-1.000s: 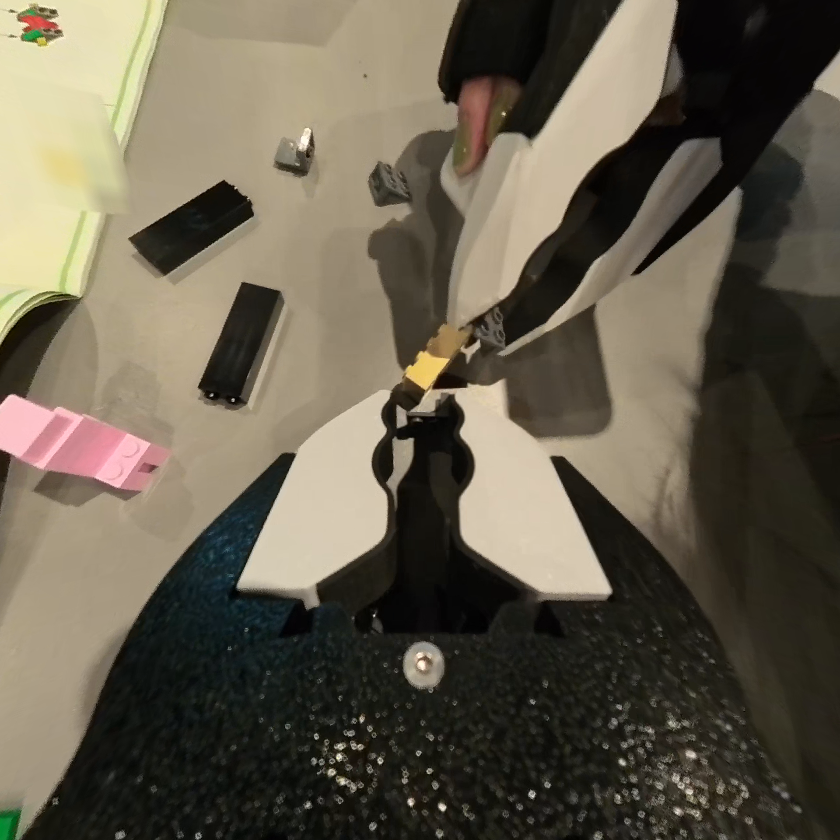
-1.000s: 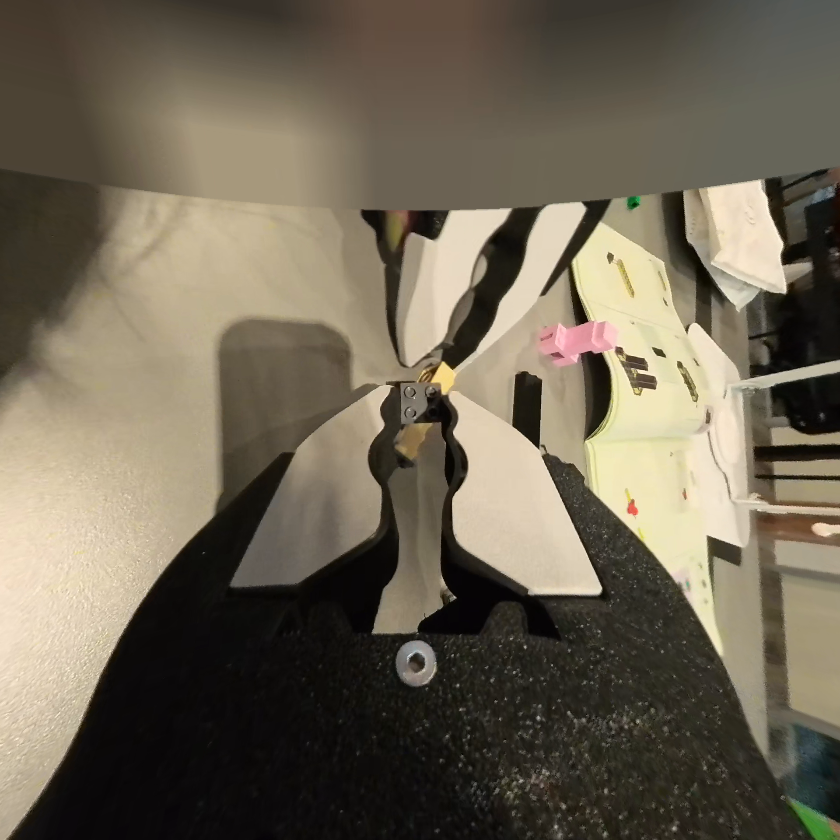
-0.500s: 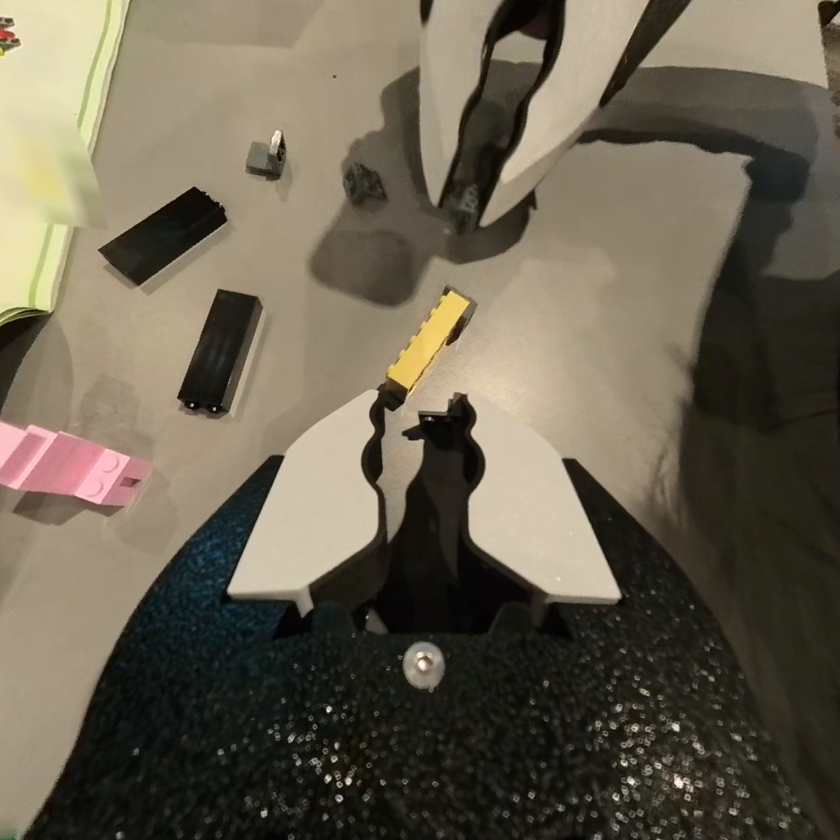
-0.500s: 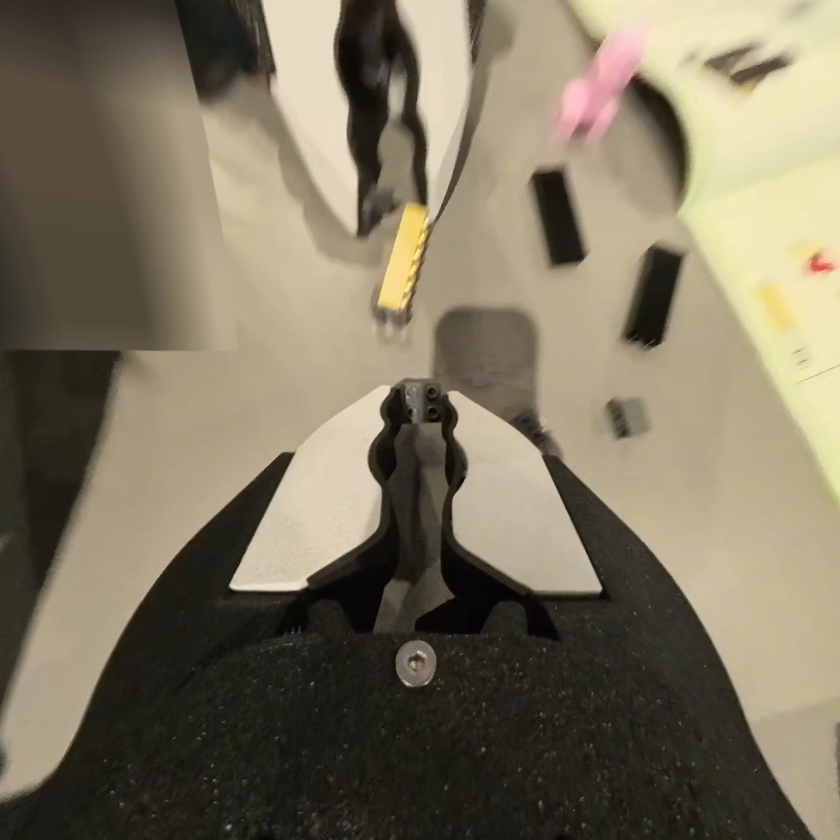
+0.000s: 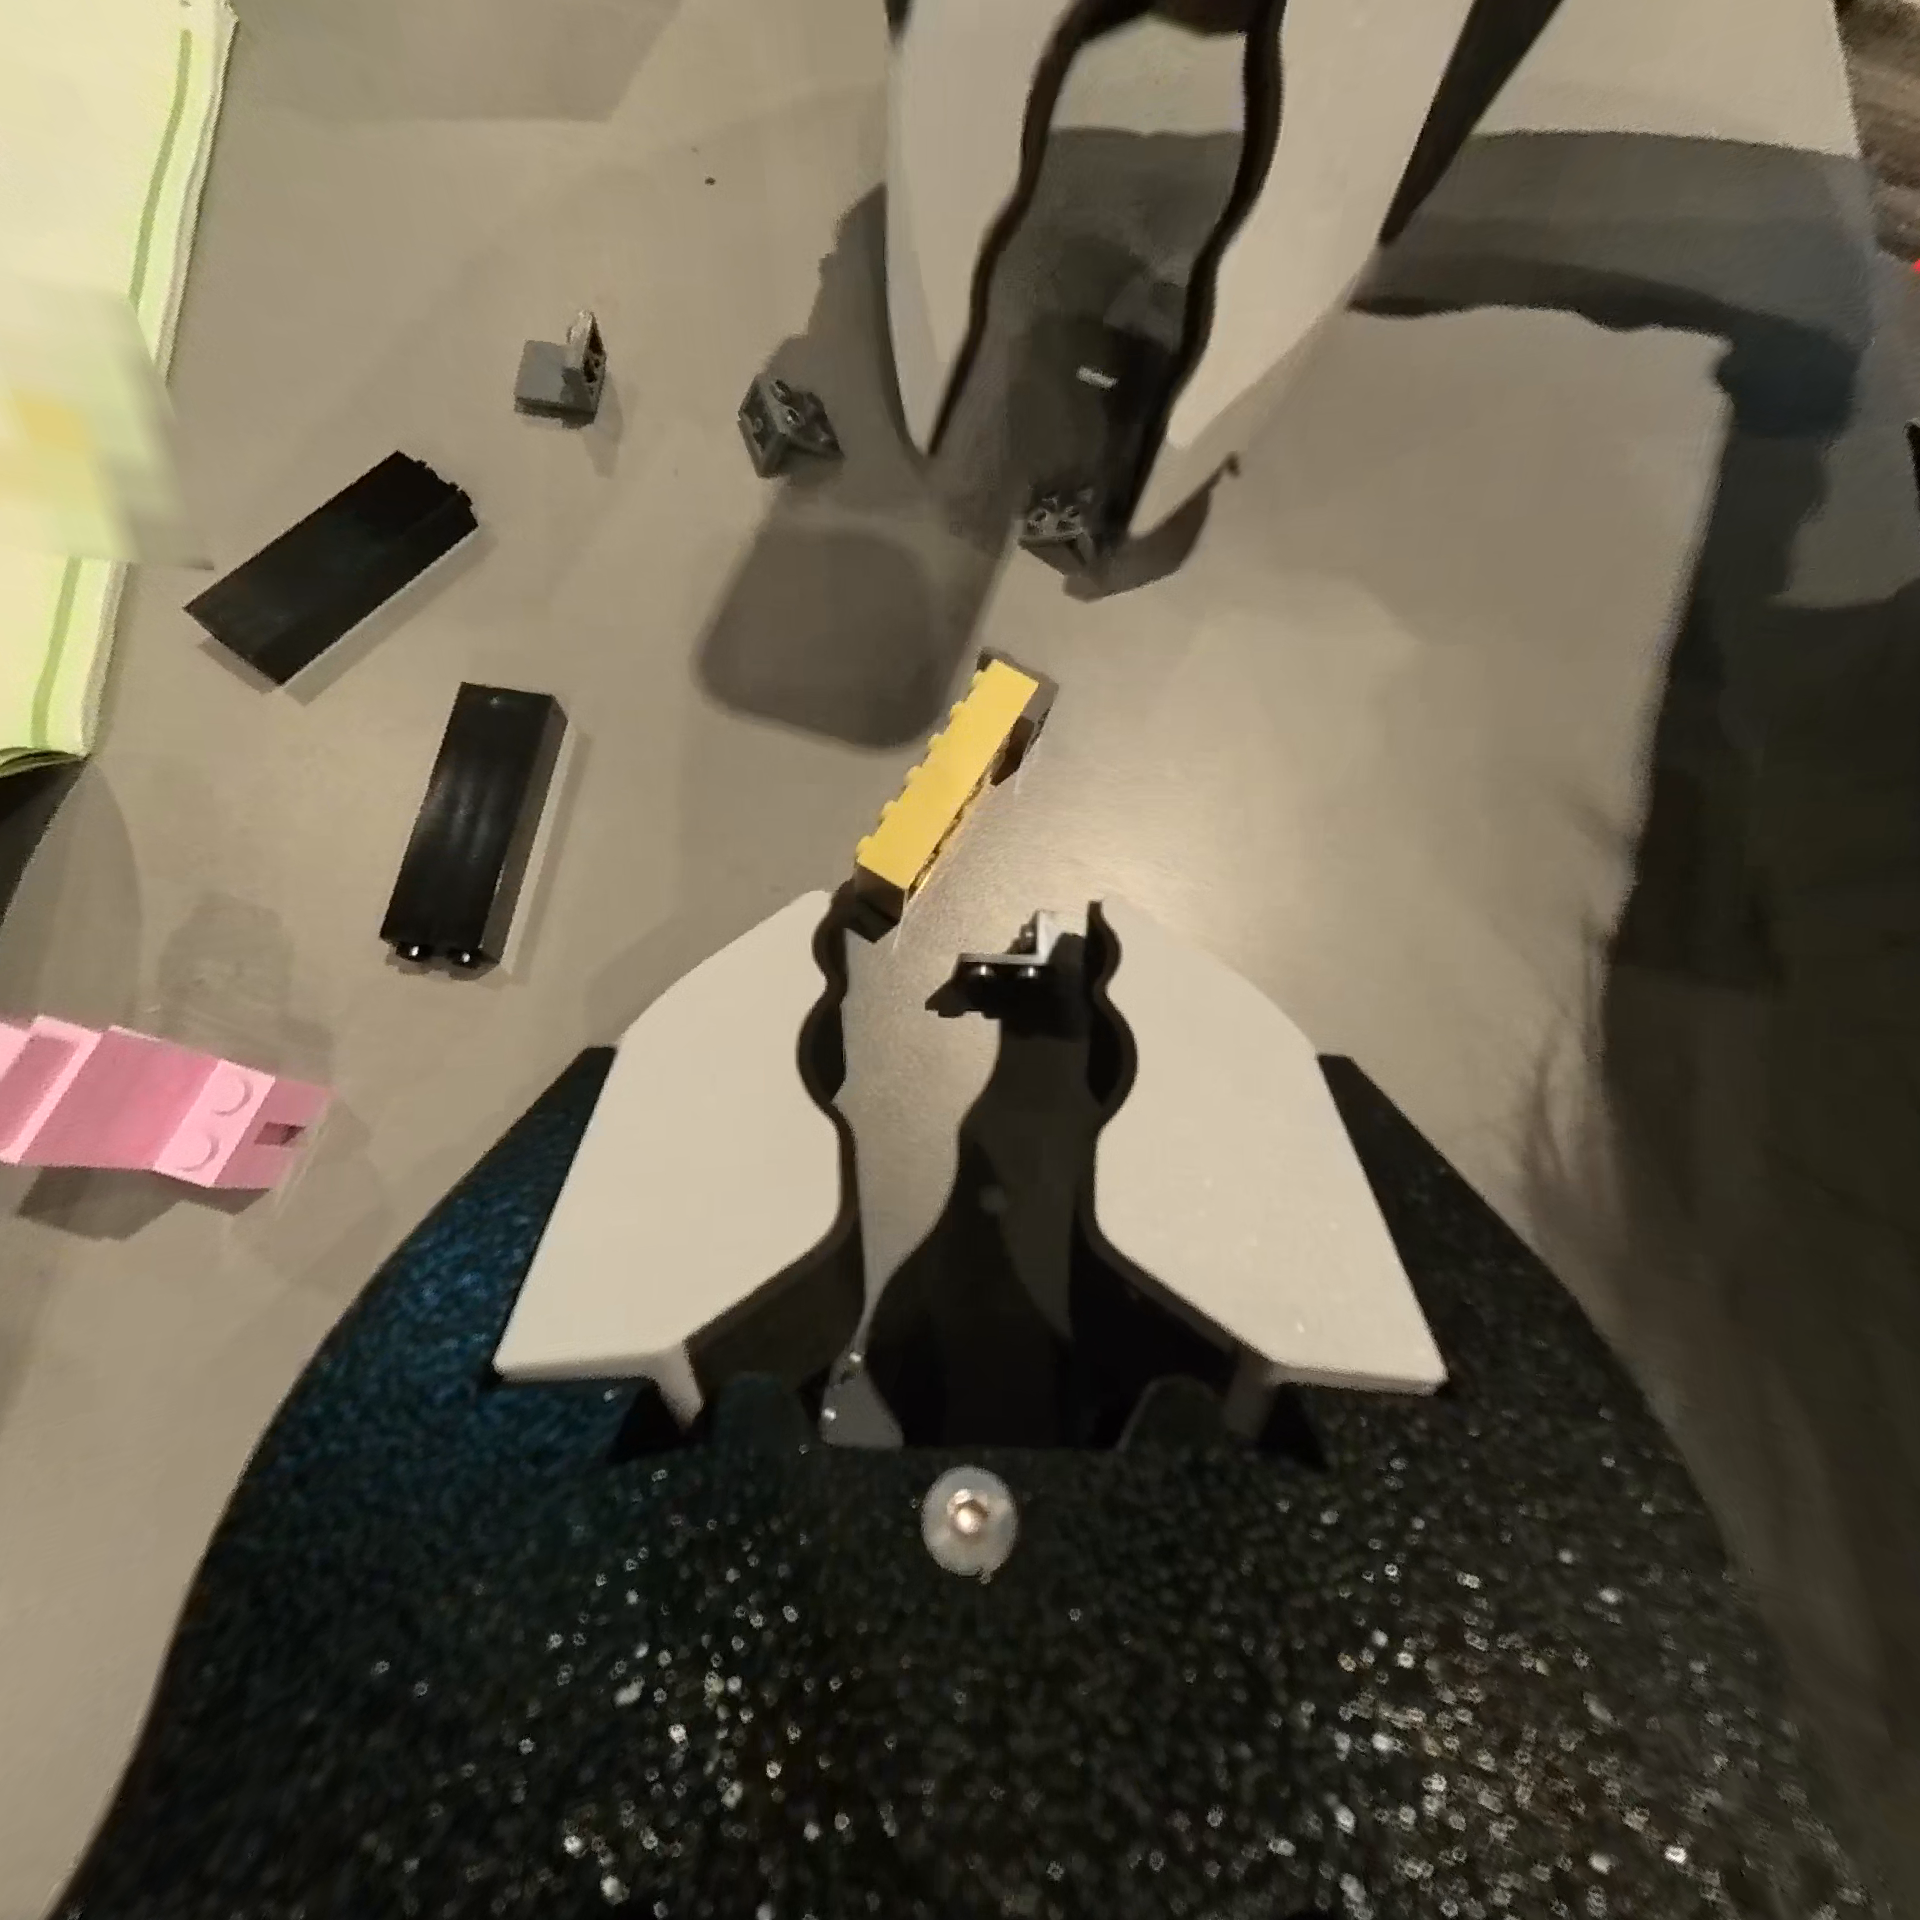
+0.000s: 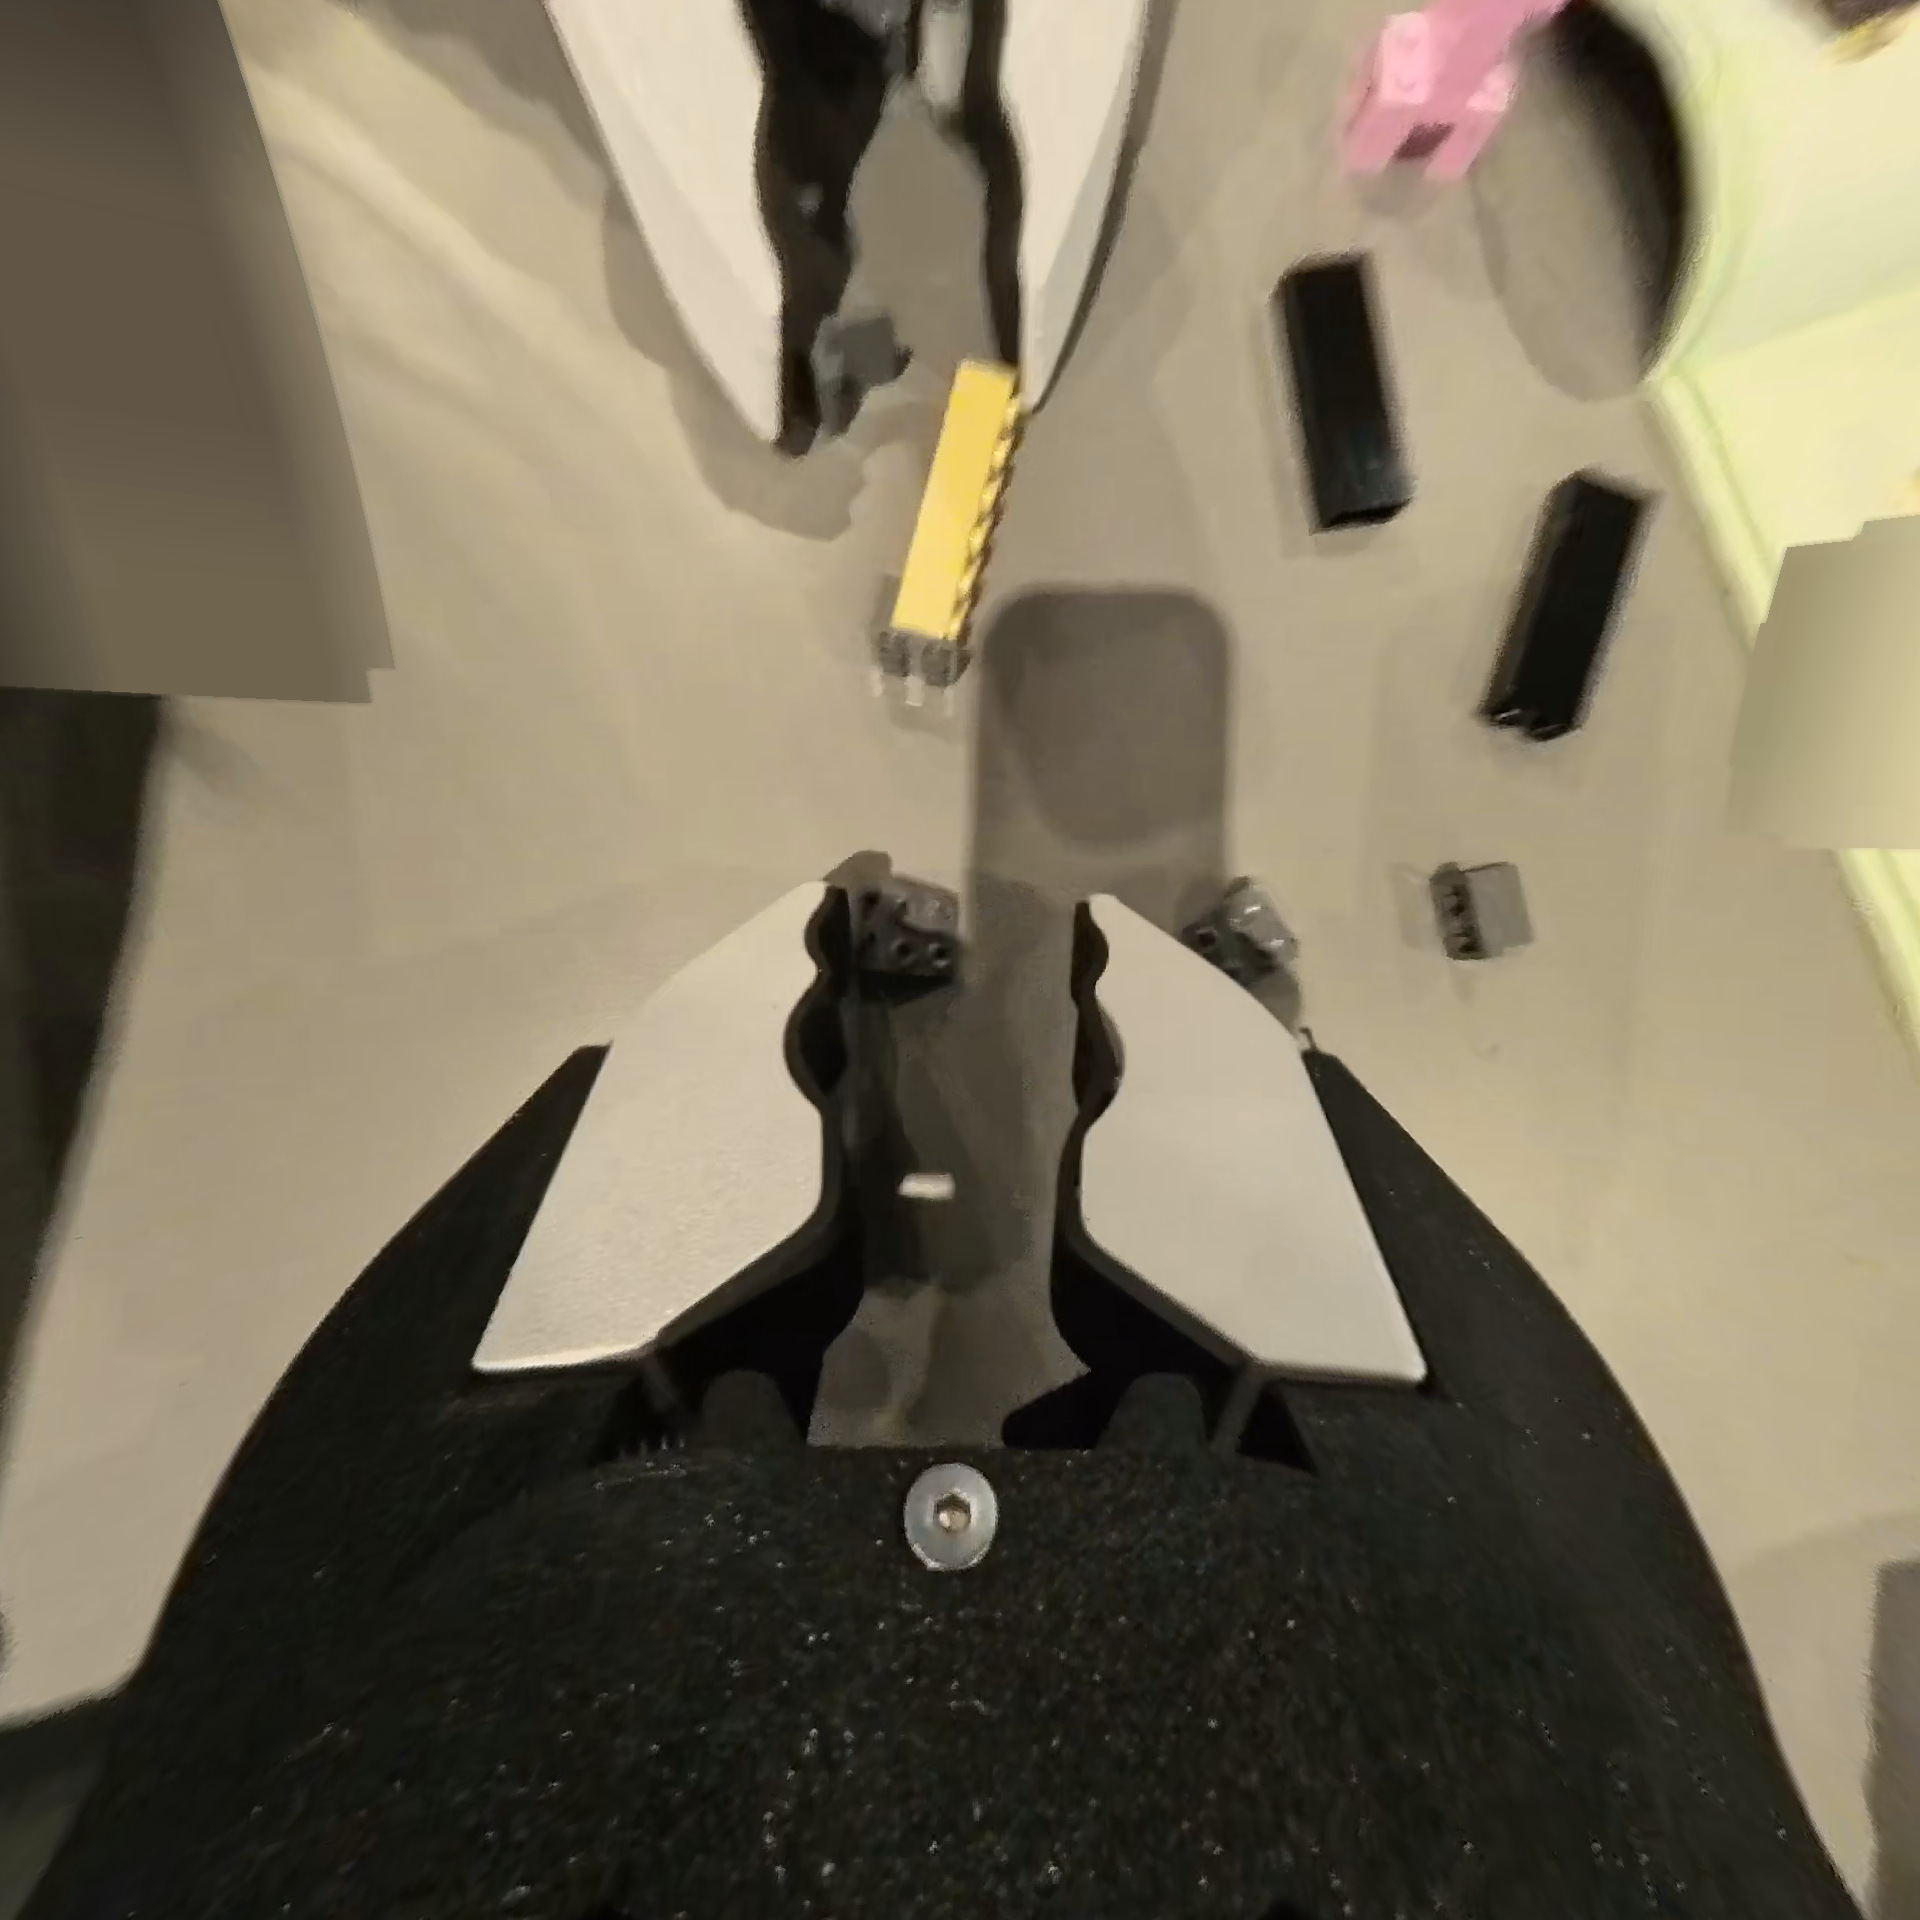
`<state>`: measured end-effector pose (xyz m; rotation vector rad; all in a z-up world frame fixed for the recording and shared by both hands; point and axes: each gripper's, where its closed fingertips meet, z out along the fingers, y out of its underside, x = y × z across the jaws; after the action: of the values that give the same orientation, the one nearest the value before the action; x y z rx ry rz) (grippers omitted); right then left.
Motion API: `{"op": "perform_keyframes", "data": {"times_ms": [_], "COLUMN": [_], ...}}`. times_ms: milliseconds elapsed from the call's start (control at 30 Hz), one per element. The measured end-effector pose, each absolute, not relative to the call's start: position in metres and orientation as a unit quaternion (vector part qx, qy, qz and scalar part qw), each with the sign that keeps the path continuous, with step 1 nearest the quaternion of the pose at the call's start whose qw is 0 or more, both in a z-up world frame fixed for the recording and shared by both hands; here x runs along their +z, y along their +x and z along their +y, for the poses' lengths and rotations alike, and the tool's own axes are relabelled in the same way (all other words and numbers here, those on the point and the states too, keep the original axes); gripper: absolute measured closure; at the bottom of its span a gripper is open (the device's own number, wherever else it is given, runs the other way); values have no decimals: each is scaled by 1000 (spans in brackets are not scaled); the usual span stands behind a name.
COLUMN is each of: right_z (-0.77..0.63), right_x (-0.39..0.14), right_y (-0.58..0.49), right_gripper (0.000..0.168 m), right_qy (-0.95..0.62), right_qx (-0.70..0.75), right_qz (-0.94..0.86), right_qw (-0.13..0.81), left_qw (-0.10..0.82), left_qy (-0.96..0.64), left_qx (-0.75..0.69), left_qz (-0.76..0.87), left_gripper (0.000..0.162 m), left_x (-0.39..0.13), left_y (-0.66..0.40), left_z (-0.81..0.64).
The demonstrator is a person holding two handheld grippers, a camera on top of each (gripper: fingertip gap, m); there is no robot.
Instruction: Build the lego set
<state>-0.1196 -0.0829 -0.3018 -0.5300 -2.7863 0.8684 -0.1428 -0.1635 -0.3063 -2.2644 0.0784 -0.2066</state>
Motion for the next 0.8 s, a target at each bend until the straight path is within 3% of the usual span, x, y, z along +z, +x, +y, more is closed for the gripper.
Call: {"op": "perform_keyframes", "data": {"times_ms": [133, 267, 600, 800], "right_z": [-104, -127, -139, -140], "right_x": [-278, -290, -308, -306], "right_y": [-125, -130, -139, -142], "right_gripper": [132, 131, 150, 151], "right_qy": [-208, -225, -244, -271], "right_qx": [362, 373, 369, 382], "right_qz": [-903, -893, -889, -880], "right_qw": [105, 110, 119, 75], "left_qw": [417, 423, 415, 410], "left_qy": [-905, -902, -904, -908], "left_qx": [-73, -67, -61, -33], "left_qz": [41, 51, 83, 82], "left_gripper": [111, 108, 121, 126], "left_x": [-306, -300, -304, -309], "left_y": [-145, -146, -142, -143], "left_z": [-166, -169, -176, -173]}}
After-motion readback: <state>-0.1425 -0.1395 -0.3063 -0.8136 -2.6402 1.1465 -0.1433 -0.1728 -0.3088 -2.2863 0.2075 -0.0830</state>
